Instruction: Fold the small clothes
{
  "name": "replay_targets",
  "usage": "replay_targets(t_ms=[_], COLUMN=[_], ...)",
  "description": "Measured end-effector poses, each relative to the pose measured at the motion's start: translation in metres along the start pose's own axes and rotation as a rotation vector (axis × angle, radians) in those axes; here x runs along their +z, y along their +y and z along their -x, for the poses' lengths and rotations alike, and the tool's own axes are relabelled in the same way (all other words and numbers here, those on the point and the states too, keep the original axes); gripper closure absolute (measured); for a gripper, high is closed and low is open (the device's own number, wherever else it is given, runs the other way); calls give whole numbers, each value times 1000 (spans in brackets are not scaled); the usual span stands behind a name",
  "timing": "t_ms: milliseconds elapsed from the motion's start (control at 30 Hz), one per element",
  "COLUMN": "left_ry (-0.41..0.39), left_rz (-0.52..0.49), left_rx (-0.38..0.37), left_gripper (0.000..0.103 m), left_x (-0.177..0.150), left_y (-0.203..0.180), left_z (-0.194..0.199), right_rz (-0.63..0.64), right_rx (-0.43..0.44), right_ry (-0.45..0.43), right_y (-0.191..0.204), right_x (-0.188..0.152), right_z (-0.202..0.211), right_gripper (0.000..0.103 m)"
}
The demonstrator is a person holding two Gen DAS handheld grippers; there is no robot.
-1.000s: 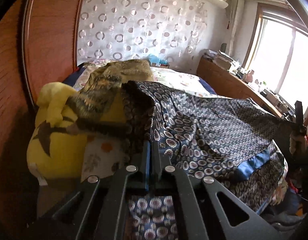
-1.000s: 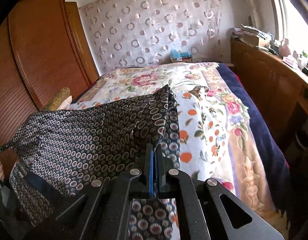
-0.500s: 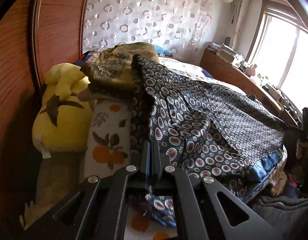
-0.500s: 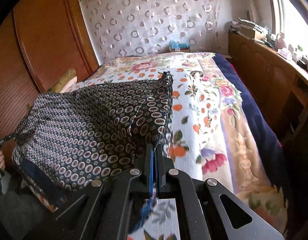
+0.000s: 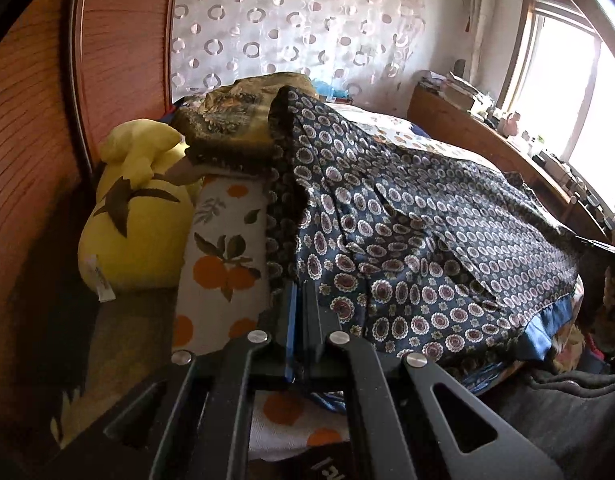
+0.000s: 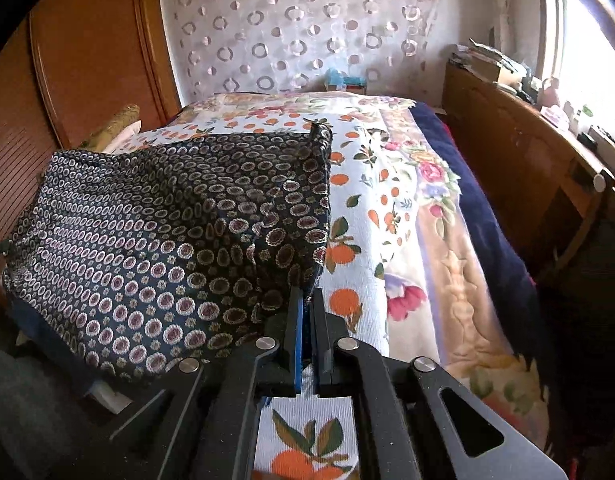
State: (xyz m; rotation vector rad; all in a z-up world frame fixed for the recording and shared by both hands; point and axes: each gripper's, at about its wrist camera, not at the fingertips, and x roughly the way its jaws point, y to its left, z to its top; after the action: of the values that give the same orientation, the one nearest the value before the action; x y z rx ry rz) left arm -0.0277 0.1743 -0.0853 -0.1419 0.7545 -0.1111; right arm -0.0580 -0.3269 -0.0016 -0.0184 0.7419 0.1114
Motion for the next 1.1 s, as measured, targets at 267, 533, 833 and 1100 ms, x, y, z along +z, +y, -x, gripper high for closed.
replay_targets(t_ms=[267,533,833,1100], left_ry=[-65,-38,19,27], left_rz=[-28,-12,11,-3], left_rx=[41,76,96,102], left_gripper=[41,36,36,36], left_x=[9,2,-17,-24], left_y=[-6,-4,4,-3], left_z=[7,-5,-15,-15], right_rz=[28,74,128,136], right_rx=[-41,-2,46,25], right_ry=[-43,-22,35,8], right_y=[15,40,64,67], right_x=[24,25,14,4], right_z=[0,-24,-55,-67], right_gripper=[57,54,54,44])
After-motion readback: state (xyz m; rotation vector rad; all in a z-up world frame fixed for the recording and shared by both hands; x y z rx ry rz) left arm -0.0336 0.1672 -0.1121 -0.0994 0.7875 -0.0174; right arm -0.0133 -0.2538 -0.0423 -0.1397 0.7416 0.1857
